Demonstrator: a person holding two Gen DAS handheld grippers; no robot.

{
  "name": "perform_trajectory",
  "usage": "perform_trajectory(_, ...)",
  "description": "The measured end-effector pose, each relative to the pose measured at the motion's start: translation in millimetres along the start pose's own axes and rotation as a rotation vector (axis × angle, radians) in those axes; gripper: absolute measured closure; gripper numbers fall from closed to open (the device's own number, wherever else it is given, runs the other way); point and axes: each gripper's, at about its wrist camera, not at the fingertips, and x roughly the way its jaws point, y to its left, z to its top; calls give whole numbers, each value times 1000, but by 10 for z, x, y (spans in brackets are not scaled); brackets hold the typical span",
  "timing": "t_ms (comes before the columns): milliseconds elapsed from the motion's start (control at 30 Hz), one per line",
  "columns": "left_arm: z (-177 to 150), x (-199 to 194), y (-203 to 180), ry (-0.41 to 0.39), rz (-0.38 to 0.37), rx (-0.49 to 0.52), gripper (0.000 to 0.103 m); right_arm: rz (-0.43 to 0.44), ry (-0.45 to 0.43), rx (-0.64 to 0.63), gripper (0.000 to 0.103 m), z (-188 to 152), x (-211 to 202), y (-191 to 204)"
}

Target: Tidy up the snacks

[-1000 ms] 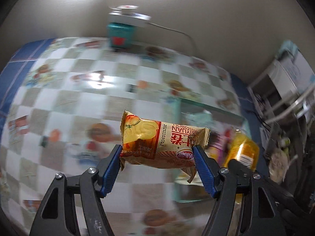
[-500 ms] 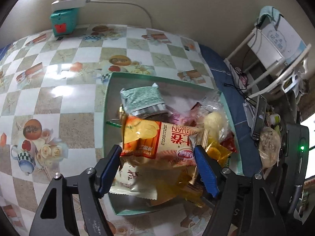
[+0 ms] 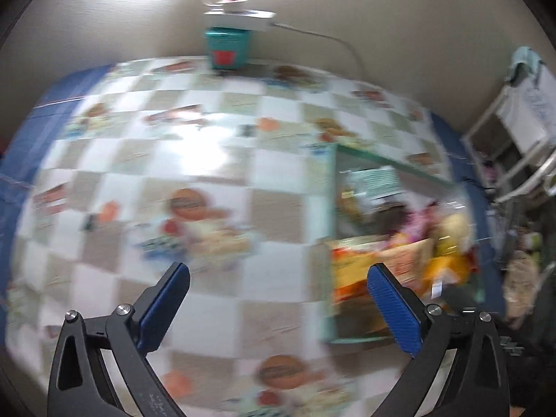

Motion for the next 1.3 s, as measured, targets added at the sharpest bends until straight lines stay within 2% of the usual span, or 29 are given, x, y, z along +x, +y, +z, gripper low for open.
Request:
perform_trajectory(33,-51,-33,61,2,26,6,1,0,-13,-13,0,-47,-43,21)
perform_trajectory(367,-433,-385,263,-45,103,27,1,-8,-57,-142,0,-474,-241,279)
perform_trajectory(533,-580,-513,340,-80,200,49,1,-1,-64,-176,0,-618,-297,357)
perform_trajectory(800,-573,-549,403,-76,200,35,1,-4,-97,-193,0,-670,-400,403)
perform_trajectory(1300,-566,-446,373,-23,209,61,1,-6,-68,-231,0,-673,-325,499)
